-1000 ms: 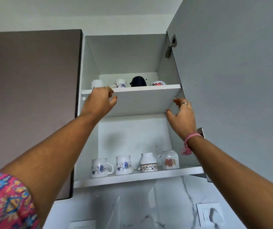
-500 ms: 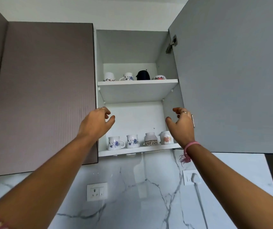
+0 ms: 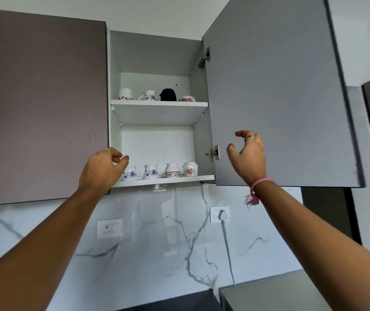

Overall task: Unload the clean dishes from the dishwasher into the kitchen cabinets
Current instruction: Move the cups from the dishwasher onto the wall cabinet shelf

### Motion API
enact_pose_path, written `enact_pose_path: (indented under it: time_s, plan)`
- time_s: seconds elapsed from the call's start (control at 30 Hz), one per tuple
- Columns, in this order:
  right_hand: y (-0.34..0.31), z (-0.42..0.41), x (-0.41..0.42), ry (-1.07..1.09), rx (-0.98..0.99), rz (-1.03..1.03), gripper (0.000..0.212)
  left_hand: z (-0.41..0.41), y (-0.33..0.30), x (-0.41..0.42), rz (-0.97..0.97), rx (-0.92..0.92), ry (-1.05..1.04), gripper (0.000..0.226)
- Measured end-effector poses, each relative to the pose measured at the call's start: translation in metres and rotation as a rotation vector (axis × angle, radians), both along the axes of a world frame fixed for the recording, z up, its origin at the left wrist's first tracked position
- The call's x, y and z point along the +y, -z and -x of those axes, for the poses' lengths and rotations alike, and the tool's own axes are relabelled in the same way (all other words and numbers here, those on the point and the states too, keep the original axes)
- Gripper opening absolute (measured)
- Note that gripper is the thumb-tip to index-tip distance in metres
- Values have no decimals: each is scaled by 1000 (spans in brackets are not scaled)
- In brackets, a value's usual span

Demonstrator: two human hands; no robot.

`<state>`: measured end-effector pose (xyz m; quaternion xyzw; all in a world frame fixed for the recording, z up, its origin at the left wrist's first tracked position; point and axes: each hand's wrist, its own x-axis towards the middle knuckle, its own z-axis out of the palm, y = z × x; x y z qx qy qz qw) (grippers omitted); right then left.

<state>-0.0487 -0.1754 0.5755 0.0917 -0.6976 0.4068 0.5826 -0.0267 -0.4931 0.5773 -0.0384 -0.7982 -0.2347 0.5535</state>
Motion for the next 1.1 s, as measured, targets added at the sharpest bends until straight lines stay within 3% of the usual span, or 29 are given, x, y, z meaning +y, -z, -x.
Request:
enact_pose_path:
  time_s: [0.27, 0.43, 0.57, 0.73, 0.83, 0.97, 1.1]
  plan:
    - [5, -70, 60, 302, 141, -161, 50, -44, 26, 68, -135, 18, 39, 28]
    - [16, -88, 122, 378, 72, -30, 74, -67, 58, 120, -185, -41, 71, 21]
    - [35, -84, 158, 2, -75, 242, 74, -79, 83, 153, -230, -98, 88, 16]
    - [51, -81, 185, -247, -172, 384, 40, -88, 100, 176, -257, -125, 132, 19]
    - [54, -85, 189, -423, -176, 490, 39, -89, 108, 186, -277, -130, 195, 14]
    - [57, -95, 166, -718, -170, 399, 30, -87, 110, 198, -202, -156, 295, 10]
    - [61, -98, 119, -928, -147, 232, 31, -87, 101, 204, -76, -215, 453, 35]
